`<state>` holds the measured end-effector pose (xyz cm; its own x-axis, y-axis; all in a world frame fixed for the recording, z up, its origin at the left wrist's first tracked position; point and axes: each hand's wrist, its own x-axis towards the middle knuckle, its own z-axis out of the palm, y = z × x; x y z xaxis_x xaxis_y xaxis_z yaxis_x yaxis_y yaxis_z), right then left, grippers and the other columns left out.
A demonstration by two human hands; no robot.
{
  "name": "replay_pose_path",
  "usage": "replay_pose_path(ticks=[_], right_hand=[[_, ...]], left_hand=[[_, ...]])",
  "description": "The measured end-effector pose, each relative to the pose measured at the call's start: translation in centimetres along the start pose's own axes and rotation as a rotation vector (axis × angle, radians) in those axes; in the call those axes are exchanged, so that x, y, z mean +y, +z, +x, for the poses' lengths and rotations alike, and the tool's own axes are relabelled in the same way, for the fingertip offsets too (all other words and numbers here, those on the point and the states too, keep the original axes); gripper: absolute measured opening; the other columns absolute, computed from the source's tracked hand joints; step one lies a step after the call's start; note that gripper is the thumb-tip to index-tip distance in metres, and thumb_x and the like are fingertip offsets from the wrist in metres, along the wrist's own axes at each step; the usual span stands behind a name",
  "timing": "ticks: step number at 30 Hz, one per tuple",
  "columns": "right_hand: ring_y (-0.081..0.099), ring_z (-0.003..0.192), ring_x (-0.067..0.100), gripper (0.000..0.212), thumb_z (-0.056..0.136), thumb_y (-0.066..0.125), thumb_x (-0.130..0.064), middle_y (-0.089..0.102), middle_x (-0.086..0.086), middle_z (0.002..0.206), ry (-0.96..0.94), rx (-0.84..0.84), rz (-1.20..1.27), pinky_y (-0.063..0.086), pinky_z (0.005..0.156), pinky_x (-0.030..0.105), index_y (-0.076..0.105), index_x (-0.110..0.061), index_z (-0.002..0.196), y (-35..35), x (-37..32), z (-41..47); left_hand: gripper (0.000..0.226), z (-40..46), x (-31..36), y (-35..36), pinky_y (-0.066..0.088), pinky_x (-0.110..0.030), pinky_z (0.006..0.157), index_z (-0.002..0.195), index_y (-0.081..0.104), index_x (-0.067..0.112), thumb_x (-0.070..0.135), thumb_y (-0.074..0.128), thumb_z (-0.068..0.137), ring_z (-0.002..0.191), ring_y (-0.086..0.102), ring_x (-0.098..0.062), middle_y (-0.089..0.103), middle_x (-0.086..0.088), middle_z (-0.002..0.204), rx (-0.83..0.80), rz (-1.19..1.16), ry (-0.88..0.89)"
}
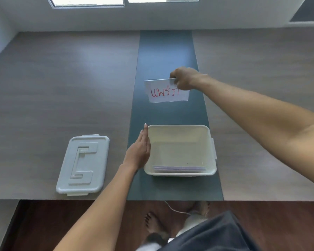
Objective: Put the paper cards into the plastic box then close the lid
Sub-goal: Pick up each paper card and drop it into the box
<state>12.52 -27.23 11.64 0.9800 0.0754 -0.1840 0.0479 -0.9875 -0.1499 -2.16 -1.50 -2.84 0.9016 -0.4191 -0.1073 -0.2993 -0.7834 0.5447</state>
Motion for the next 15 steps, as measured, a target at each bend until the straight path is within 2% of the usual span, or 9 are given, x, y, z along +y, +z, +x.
replay_pose_path(ticks=[5, 7, 11, 15], right_hand=[[0.064, 0.094, 0.030, 0.036, 0.082, 0.046, -0.004, 0.068, 0.010, 0.110, 0.010, -0.008, 0.086, 0.052, 0.071, 0.034, 0.069, -0.015, 0.108, -2.3, -0.1, -4.8], [0.066, 0.093, 0.031, 0.031, 0.082, 0.047, -0.004, 0.070, 0.011, 0.109, 0.008, -0.020, 0.119, 0.057, 0.072, 0.039, 0.067, -0.014, 0.103, -2.1, -0.2, -7.0], [0.065, 0.089, 0.026, 0.032, 0.083, 0.049, -0.002, 0.070, 0.006, 0.103, 0.018, -0.055, 0.191, 0.051, 0.063, 0.030, 0.069, -0.012, 0.106, -0.9, -0.1, -10.7], [0.064, 0.091, 0.024, 0.031, 0.085, 0.050, -0.002, 0.066, 0.000, 0.098, 0.012, -0.078, 0.236, 0.049, 0.065, 0.026, 0.069, -0.011, 0.107, 0.4, 0.0, -13.2]], left_hand=[[0.058, 0.1, -0.2, 0.2, 0.026, -0.028, 0.120, 0.158, -0.002, 0.008, 0.013, 0.023, 0.106, 0.154, 0.014, -0.014, 0.003, -0.001, 0.169, -0.043, 0.082, 0.018], [0.058, 0.1, -0.2, 0.2, 0.025, -0.026, 0.117, 0.158, -0.001, 0.008, 0.013, 0.023, 0.106, 0.154, 0.015, -0.014, 0.004, -0.002, 0.169, -0.044, 0.083, 0.000], [0.061, 0.0, 0.3, -0.2, 0.031, -0.038, 0.117, 0.159, 0.000, 0.015, 0.018, 0.027, 0.106, 0.150, 0.025, -0.022, 0.010, -0.004, 0.168, -0.032, 0.041, -0.040], [0.057, 0.2, -0.2, -0.2, 0.026, -0.038, 0.122, 0.158, -0.006, 0.008, 0.016, 0.017, 0.107, 0.155, 0.010, -0.018, -0.003, -0.003, 0.169, -0.111, 0.094, 0.009]])
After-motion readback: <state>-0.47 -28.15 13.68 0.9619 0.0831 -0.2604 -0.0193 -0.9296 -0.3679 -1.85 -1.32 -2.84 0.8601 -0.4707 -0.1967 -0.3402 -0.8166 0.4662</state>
